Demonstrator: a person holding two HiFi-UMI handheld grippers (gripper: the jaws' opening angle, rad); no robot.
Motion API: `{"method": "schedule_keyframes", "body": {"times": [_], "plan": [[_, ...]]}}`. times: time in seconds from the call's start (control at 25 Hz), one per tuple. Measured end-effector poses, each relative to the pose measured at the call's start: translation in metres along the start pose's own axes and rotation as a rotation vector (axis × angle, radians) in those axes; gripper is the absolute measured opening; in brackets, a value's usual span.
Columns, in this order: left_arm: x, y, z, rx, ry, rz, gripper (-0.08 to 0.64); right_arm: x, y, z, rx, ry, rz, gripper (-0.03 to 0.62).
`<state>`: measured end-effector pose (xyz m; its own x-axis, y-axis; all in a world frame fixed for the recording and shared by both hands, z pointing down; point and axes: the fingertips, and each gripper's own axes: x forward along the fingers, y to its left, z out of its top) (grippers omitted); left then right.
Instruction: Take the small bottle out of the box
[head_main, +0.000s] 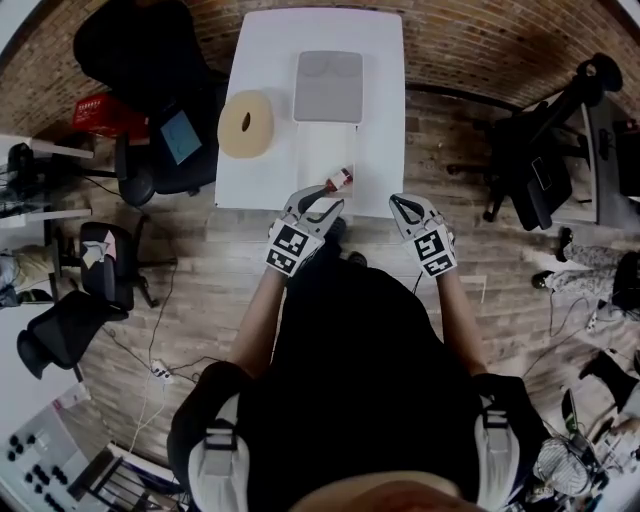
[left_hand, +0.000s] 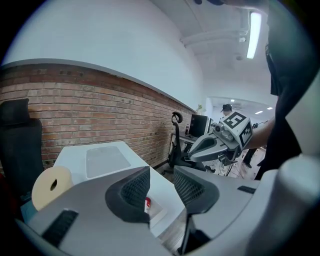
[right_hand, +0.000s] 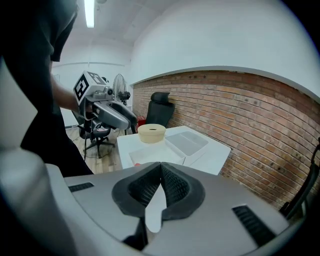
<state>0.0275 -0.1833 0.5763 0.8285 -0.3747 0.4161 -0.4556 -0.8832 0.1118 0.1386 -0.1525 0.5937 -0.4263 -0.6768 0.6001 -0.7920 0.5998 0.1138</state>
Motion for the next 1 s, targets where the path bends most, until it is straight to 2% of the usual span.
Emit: {"method": "schedule_keyframes", "body": {"times": [0.28, 0.72, 1.0], "plan": [[0.019, 0.012, -0.014, 0.004, 0.038, -0.052, 0.160, 0.011, -0.011, 0.010, 0.022, 0.002, -0.040, -0.002], [0.045, 0.028, -0.043, 0.004, 0.112, -0.138, 0.160, 0.023, -0.018, 0.003, 0.078, 0.023, -0.092, -0.002], [0.063, 0.033, -0.071, 0.075, 0.199, -0.175, 0.163, 0.026, -0.014, 0.003, 0.085, 0.034, -0.111, -0.002]]}}
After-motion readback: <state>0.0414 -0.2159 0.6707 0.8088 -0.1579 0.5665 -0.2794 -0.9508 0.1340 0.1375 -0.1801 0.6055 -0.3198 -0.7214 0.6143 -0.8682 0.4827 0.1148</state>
